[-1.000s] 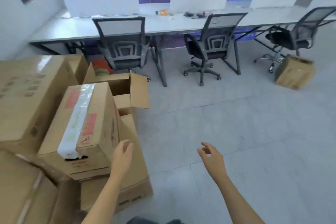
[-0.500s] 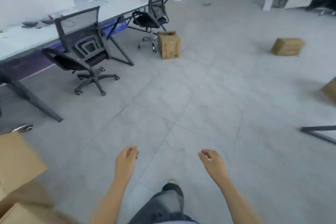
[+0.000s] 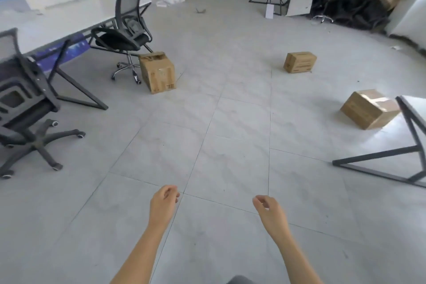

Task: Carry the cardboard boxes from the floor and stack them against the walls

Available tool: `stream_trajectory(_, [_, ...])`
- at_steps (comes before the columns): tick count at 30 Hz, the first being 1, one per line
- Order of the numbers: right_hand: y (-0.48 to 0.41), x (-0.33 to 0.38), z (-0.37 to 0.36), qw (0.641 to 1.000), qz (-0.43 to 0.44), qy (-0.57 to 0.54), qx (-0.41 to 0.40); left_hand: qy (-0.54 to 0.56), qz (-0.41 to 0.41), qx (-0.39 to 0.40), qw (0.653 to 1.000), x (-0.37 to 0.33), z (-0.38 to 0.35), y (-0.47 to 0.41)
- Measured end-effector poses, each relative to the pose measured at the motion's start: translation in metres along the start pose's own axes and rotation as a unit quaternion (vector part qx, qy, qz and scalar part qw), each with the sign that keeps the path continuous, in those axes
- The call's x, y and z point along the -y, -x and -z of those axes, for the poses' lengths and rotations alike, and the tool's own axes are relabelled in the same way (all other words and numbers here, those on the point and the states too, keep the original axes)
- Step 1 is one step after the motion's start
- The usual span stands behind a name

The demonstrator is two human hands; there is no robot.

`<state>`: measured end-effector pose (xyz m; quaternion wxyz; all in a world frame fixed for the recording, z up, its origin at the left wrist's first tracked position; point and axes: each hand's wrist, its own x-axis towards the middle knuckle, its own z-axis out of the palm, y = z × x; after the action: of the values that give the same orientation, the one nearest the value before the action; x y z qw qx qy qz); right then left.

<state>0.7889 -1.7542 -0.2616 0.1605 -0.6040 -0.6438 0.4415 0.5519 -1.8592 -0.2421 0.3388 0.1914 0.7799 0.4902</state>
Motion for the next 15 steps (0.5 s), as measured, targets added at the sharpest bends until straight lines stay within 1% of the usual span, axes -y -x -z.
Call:
stream_trajectory(2, [-0.022, -0.002, -0.001, 1.000, -0.020, -0.002, -0.001, -0.012, 0.007, 0.022, 1.000, -0.009, -0.016, -0.022])
stream_trajectory(5, [-0.069, 0.002, 0.001, 0.999, -0.042, 0.010, 0.002, -0.026, 0.012, 0.024, 0.999, -0.027, -0.037, -0.062])
stream_trajectory(8, [-0.138, 0.017, 0.008, 0.999, -0.024, 0.022, 0.013, -0.030, 0.014, 0.000, 0.999, -0.044, -0.061, -0.113])
stream_trajectory(12, [-0.237, 0.056, 0.027, 0.999, 0.011, 0.039, 0.027, -0.009, 0.030, -0.026, 0.999, -0.072, -0.097, -0.174])
stream_trajectory(15, [-0.300, 0.092, 0.042, 0.999, 0.028, 0.018, 0.016, 0.011, 0.028, -0.042, 0.999, -0.103, -0.120, -0.214])
